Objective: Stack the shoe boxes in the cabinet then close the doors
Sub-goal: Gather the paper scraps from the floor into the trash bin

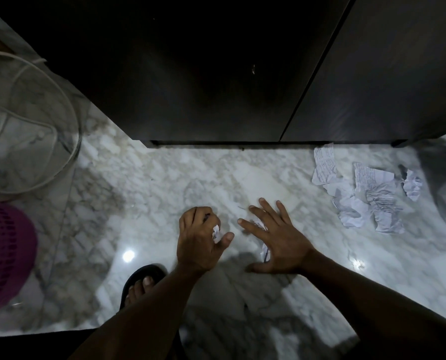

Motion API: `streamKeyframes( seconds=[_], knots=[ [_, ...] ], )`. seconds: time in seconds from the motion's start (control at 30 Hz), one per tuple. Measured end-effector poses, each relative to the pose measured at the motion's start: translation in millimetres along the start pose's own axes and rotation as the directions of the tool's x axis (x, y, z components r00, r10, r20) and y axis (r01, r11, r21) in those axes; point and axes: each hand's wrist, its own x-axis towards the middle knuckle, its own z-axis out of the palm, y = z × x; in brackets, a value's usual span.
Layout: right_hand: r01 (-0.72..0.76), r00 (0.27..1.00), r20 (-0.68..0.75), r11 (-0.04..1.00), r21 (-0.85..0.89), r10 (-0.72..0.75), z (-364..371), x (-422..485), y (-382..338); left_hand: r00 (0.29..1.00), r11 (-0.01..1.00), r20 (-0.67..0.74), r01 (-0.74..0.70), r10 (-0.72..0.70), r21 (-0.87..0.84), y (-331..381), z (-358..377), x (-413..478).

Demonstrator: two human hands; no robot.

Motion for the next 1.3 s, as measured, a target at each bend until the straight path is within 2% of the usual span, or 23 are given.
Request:
streamKeyframes(
  seconds=[0.2,0.4,0.5,0.57,0.63,0.7,0.83,1.0,1.13,1.3],
  knots=[
    [-0.016,0.991,-0.132,1.000,-0.012,0.014,6.4,-0.4,-2.1,0.995,0.996,-0.054,0.084,-0.082,0.033,5.5,4.2,0.7],
    [-0.011,0.990,-0.140,1.000,-0.024,0.008,7.4,-3.0,-2.1,0.999,0.987,-0.027,0.020,-0.024,-0.159,-3.5,-3.0,3.3],
    [-0.018,0.989,-0.150,1.000,-0.015,0.016,7.8,-3.3,-1.3,0.985,0.969,0.124,-0.085,0.116,-0.231,-13.3,-21.1,1.1],
    [-0.017,0.988,-0.157,1.000,-0.015,0.014,7.7,-3.8,-1.1,0.921,0.959,0.308,-0.173,0.237,-0.223,-19.5,-34.0,-6.2],
    [-0.019,0.988,-0.154,1.000,-0.024,0.015,8.6,-4.6,-1.2,0.837,0.965,0.485,-0.252,0.253,-0.068,-21.8,-37.5,-16.7],
    [-0.018,0.987,-0.160,1.000,-0.021,0.014,8.6,-3.5,-0.6,0.802,0.935,0.530,-0.351,0.275,0.047,-24.2,-31.1,-24.6],
    [-0.015,0.985,-0.172,1.000,0.002,0.015,10.1,-1.5,0.3,0.825,0.898,0.427,-0.436,0.369,0.066,-33.8,-14.6,-23.5],
    [0.017,0.969,-0.245,1.000,0.007,-0.015,11.8,-2.9,2.1,0.908,0.934,0.242,-0.357,0.343,0.014,-30.5,-3.1,-23.4],
    [0.014,0.949,-0.316,1.000,0.006,-0.011,11.9,-3.4,0.7,0.971,0.975,0.129,-0.213,0.203,0.062,-13.7,-1.7,-13.2],
    [-0.052,0.938,-0.342,0.998,0.033,0.060,12.1,-0.5,-2.8,0.995,0.995,0.008,-0.096,0.095,0.012,-5.9,4.1,-4.9]
  ],
)
